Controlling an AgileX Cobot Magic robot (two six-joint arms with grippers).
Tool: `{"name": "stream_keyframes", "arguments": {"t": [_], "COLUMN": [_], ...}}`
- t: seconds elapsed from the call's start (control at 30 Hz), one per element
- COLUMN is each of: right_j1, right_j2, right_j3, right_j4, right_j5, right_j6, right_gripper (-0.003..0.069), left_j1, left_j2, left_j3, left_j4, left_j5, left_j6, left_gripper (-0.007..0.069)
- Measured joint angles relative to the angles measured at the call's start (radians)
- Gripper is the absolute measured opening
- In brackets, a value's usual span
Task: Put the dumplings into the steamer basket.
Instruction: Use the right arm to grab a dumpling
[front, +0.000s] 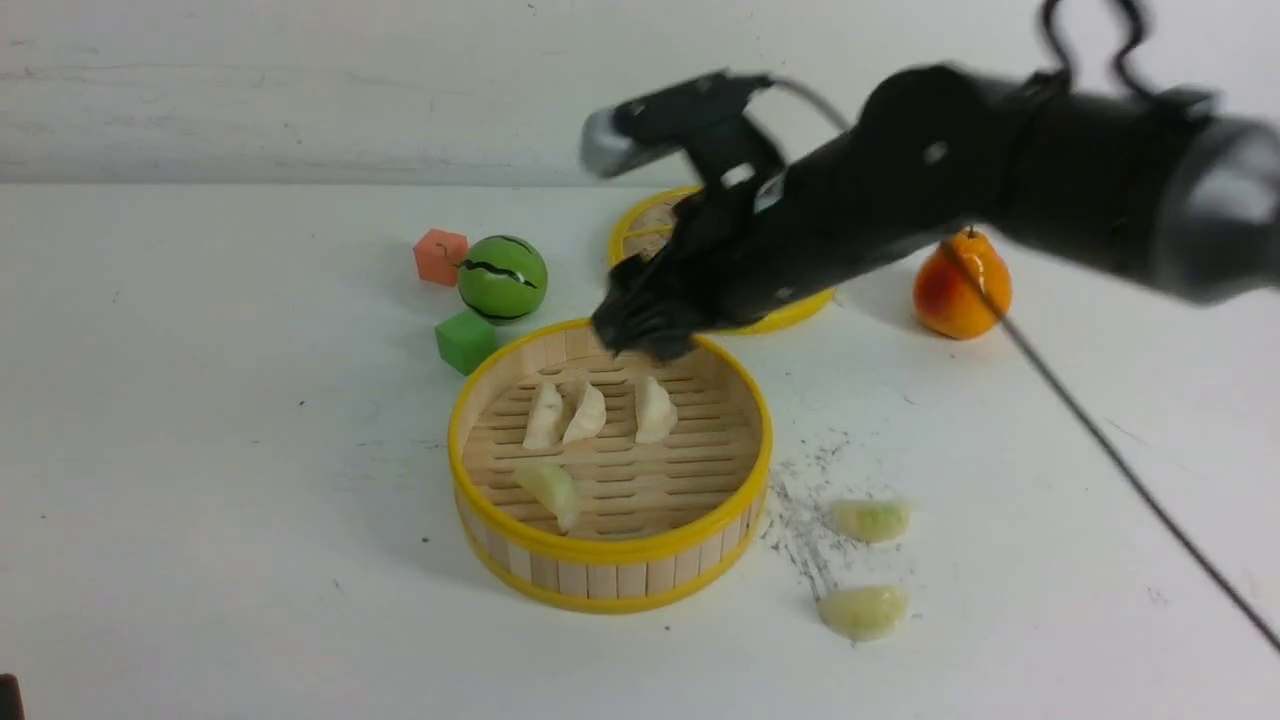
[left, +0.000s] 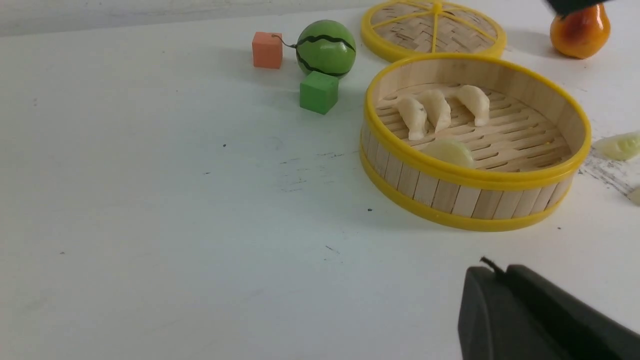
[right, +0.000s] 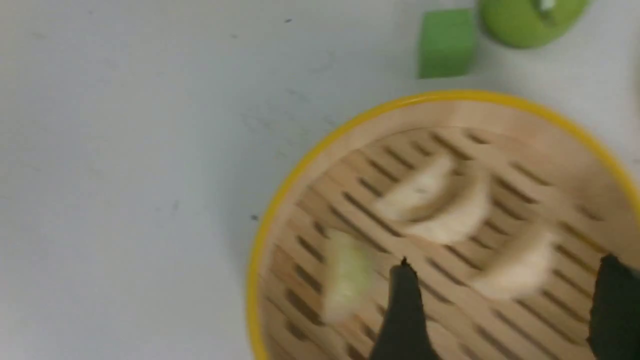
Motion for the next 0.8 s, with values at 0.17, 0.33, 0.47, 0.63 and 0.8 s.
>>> {"name": "stream_keyframes", "arguments": {"t": [0.17,0.33,0.47,0.63,0.8], "right_j1": [-0.159,-0.274,-0.279,-0.253,-0.221], "right_j2": [-0.048,-0.003,0.053,0.094,0.142], "right_j3": [0.006,0.115,0.164,0.165,0.165], "right_j4": [-0.146,-0.182,-0.136,-0.075,-0.065], "right_j5": [0.220,0.311,0.310,0.256,0.188], "right_j6": [0.061,-0.021,-0.147,-0.307,-0.523], "right_gripper": [0.0471,0.0452,0.0425,0.0412,0.0411], "left_j1": [0.000,0.000,0.000,0.000,0.000], "left_j2": [0.000,0.000,0.000,0.000,0.000], "left_j3": [0.000,0.000,0.000,0.000,0.000], "left_j4": [0.000,0.000,0.000,0.000,-0.001], "left_j5": [0.000,-0.003,-0.005,-0.005,-0.005], "left_j6": [0.000,0.000,0.000,0.000,0.000], "left_gripper": [0.0027,0.0028,0.0031,0.0031,0.0036]}}
